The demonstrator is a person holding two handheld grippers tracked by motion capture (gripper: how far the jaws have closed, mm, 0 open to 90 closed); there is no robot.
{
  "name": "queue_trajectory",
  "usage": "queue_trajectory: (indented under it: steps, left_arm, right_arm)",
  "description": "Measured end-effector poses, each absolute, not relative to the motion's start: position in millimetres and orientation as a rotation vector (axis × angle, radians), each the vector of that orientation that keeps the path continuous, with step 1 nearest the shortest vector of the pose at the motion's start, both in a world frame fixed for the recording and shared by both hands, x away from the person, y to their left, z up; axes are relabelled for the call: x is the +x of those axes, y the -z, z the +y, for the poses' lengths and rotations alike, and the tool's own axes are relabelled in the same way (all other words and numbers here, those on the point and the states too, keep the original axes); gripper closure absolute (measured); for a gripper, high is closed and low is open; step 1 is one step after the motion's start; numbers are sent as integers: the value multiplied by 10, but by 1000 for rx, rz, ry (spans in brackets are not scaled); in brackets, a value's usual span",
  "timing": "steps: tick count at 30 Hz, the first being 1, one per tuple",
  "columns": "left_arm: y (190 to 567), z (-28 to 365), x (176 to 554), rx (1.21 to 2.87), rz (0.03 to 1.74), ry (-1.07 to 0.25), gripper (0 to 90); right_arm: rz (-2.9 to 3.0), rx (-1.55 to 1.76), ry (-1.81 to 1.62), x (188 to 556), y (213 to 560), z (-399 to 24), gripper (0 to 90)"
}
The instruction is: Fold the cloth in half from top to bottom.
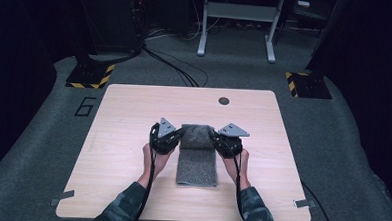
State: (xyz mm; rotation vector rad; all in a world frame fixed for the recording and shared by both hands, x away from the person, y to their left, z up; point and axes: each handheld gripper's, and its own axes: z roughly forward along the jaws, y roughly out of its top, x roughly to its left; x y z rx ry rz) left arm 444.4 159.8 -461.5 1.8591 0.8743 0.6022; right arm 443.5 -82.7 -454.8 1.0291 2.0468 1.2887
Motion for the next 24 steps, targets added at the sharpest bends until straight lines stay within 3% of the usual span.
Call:
queue_trajectory:
  steps: [24]
  left_arm:
    - [4917,1647,4022,1945,863,-521,868]
  right_arm:
    - [2169,1033,-1258,4025,4917,-913,849]
